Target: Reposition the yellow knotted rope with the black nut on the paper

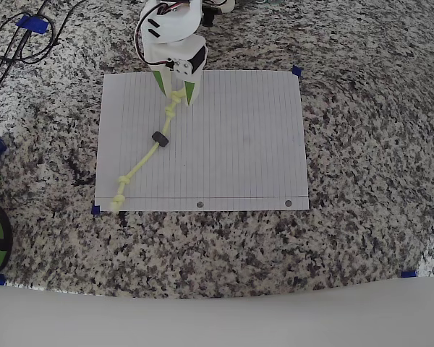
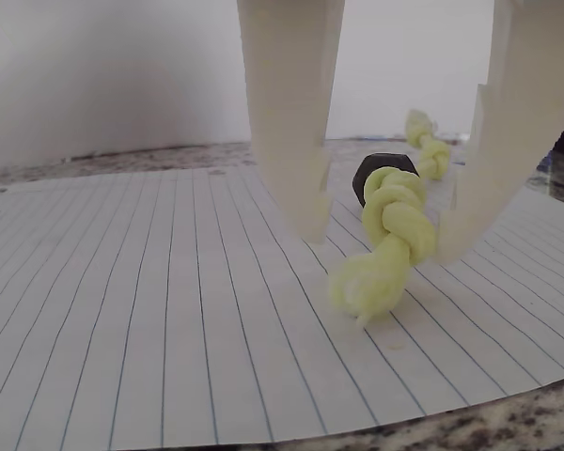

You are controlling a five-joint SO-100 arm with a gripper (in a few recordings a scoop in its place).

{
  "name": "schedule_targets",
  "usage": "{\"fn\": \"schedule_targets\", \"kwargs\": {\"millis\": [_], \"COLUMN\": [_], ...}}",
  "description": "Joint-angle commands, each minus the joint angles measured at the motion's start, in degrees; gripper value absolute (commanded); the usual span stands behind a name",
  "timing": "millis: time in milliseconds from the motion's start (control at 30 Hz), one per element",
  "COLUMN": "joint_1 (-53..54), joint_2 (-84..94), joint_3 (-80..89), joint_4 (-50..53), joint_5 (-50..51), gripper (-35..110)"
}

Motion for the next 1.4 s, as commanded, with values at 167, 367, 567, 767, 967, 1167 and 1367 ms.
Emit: {"fn": "schedule_targets", "kwargs": {"millis": [167,367,567,767,967,1167,1367], "joint_1": [-0.2,0.0,1.4,1.1,-2.3,-5.2,-6.2], "joint_2": [0.1,0.9,9.3,27.2,40.9,51.8,60.2], "joint_3": [-0.2,0.0,4.0,8.0,7.8,7.8,6.3], "joint_4": [-0.5,-1.1,-6.0,-1.8,1.8,-3.0,-5.7], "joint_5": [-0.4,-0.5,-6.3,-12.2,-21.2,-48.7,-74.6], "gripper": [0,0,0,0,0,0,0]}}
